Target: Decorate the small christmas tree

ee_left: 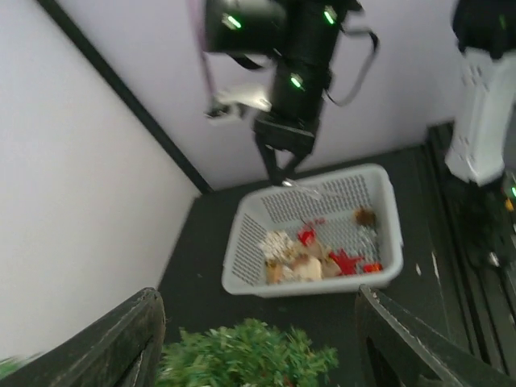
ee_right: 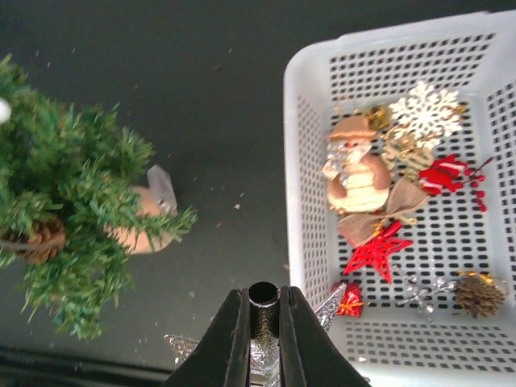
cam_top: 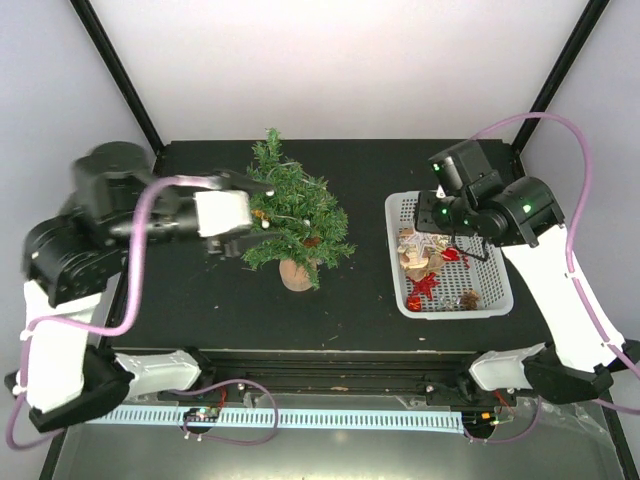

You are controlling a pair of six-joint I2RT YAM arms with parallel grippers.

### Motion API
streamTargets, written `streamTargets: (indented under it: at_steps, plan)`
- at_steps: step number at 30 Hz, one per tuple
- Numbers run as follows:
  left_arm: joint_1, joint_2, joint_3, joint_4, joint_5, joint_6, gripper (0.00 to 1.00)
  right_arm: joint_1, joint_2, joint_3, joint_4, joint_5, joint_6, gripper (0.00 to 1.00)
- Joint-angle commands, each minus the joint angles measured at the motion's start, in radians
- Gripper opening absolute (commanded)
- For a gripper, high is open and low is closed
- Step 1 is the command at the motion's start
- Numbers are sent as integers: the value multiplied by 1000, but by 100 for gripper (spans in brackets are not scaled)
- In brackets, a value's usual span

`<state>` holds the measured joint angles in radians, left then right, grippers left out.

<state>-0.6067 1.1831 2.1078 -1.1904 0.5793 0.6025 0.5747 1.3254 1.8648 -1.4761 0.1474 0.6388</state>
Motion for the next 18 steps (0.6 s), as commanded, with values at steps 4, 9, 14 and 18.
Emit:
streamTargets:
  at_steps: [4,9,14,18]
  plan:
    - [-336,42,-227,35,-521,221,61,83,24,28,-24,-96,27,1]
    - [-488,0,-472,276,-789,397,55,83,31,36,-29,-179,22,1]
    - [-599,-47,-674,545,-938,552,54,82,26,20,-25,-217,23,1]
    - [-649,-93,-804,732,-931,667,54,82,7,-20,-8,-247,39,1]
